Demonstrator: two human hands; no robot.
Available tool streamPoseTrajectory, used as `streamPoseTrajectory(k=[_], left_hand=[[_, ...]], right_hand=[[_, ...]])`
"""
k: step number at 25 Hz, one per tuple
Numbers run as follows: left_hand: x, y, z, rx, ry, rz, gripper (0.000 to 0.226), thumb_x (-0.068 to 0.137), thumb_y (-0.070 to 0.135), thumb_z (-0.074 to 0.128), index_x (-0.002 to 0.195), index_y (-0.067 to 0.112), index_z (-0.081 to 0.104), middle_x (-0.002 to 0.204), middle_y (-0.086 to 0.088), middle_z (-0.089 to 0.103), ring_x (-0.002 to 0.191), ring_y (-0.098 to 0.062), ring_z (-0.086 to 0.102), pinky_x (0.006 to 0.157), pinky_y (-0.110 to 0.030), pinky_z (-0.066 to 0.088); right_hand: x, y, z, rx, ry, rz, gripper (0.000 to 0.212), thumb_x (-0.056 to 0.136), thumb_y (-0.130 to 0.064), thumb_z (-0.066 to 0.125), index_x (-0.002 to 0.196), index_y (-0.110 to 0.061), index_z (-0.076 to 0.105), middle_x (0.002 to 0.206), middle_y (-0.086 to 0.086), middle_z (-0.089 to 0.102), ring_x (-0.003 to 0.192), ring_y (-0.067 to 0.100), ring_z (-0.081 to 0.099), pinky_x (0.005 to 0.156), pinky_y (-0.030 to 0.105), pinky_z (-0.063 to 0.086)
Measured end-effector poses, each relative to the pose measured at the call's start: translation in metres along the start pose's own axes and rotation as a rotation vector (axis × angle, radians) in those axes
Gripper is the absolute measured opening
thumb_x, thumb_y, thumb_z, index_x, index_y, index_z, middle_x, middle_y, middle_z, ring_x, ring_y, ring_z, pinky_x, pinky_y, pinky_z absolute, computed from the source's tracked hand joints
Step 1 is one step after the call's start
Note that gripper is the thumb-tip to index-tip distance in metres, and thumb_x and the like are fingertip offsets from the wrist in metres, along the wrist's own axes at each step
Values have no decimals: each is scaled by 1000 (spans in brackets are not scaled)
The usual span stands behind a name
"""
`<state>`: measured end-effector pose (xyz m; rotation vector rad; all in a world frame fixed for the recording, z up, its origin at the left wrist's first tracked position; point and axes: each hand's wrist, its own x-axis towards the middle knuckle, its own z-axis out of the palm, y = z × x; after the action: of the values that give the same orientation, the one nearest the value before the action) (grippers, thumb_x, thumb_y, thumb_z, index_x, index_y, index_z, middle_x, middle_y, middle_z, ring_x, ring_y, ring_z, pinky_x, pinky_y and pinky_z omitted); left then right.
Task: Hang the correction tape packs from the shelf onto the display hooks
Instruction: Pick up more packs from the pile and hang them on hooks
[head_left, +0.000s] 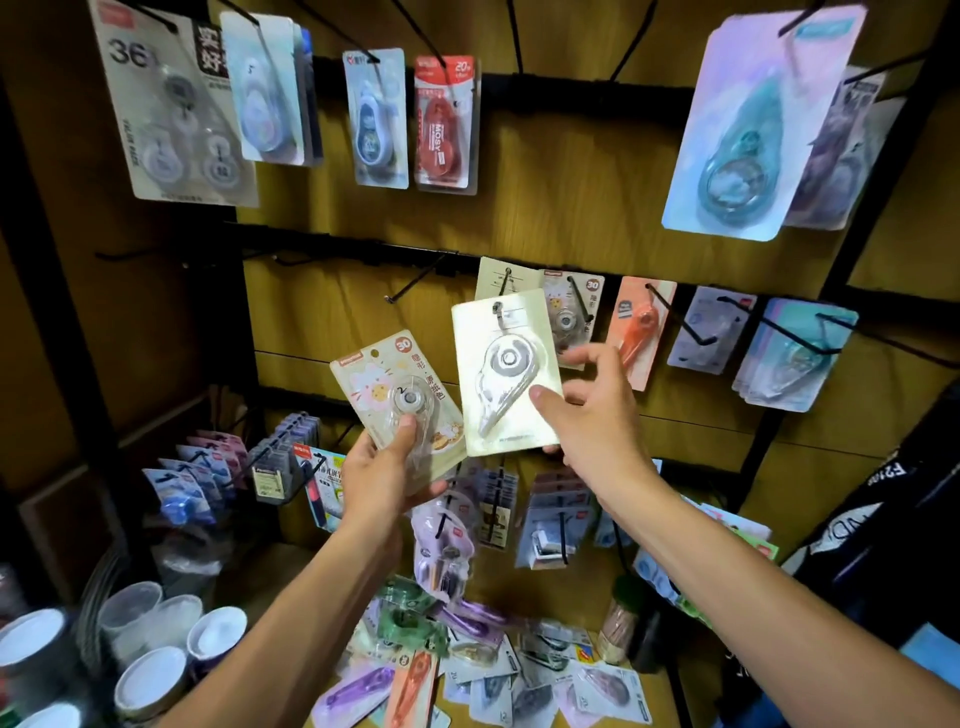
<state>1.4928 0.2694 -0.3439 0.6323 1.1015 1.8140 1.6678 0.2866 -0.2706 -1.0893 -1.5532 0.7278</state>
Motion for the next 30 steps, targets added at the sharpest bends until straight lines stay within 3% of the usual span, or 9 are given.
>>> streamPoseTrajectory(k=[2, 4, 9, 12, 18, 20, 24, 27, 30], left_hand=[[2, 2, 1, 7, -9, 9, 9, 94, 27, 62, 103, 25, 64, 95, 3, 74, 73, -17, 75, 67, -42, 62], [6, 3, 0, 35, -24, 24, 7, 94, 25, 62, 101, 24, 64, 94, 1, 74, 74, -20, 75, 65, -40, 62], [31, 0, -5, 138, -12, 22, 11, 96, 22, 61, 105, 22, 66, 100, -5, 73, 87, -28, 71, 71, -43, 58], [42, -6, -8, 159, -29, 13, 12, 95, 19, 61, 107, 20, 63, 107, -6, 71, 92, -30, 71, 71, -44, 59], [52, -5, -16, 202, -68, 41, 23, 94, 14, 63, 116, 17, 56, 113, -4, 67, 92, -27, 70, 54, -31, 56], [49, -2, -16, 233, -78, 39, 26, 93, 15, 63, 118, 17, 57, 111, -6, 69, 88, -25, 70, 50, -27, 54], [28, 2, -1, 209, -119, 30, 28, 92, 12, 64, 119, 14, 58, 105, -7, 73, 82, -24, 71, 52, -31, 57], [4, 10, 7, 217, -197, 42, 22, 90, 14, 67, 111, 17, 63, 94, -4, 76, 72, -17, 72, 48, -27, 52], [-15, 15, 12, 279, -213, 104, 13, 94, 21, 62, 101, 13, 68, 79, 1, 71, 61, -9, 65, 53, -24, 51]], right_hand=[[11, 0, 7, -89, 69, -94, 19, 94, -14, 62, 96, -28, 50, 93, -3, 68, 84, 17, 70, 53, 37, 56], [31, 4, 16, -163, 52, -64, 19, 95, -9, 57, 92, -27, 62, 108, -4, 65, 96, 19, 64, 67, 38, 59], [94, 6, 35, -96, -116, 288, 57, 92, 8, 42, 140, -23, 51, 142, 3, 47, 100, 19, 55, 70, 30, 57], [118, 10, 43, -45, -153, 393, 64, 92, 6, 44, 147, -27, 42, 139, 5, 49, 102, 19, 52, 67, 28, 55], [123, 36, 62, 101, -17, 423, 66, 86, 3, 60, 143, -29, 46, 143, -1, 47, 124, 23, 47, 102, 40, 44], [102, 42, 61, 70, -69, 426, 47, 90, -10, 64, 133, -25, 54, 134, -3, 54, 118, 22, 55, 99, 42, 50], [49, 39, 50, 65, -419, 462, 21, 95, -26, 62, 114, -18, 64, 103, 4, 72, 80, 20, 70, 65, 31, 59], [23, 32, 33, 75, -421, 450, 20, 96, -23, 62, 115, -21, 64, 99, 5, 75, 70, 17, 70, 49, 23, 51], [1, 27, 5, 109, -372, 389, 19, 95, -22, 62, 115, -23, 65, 99, 2, 76, 73, 15, 70, 48, 24, 49]])
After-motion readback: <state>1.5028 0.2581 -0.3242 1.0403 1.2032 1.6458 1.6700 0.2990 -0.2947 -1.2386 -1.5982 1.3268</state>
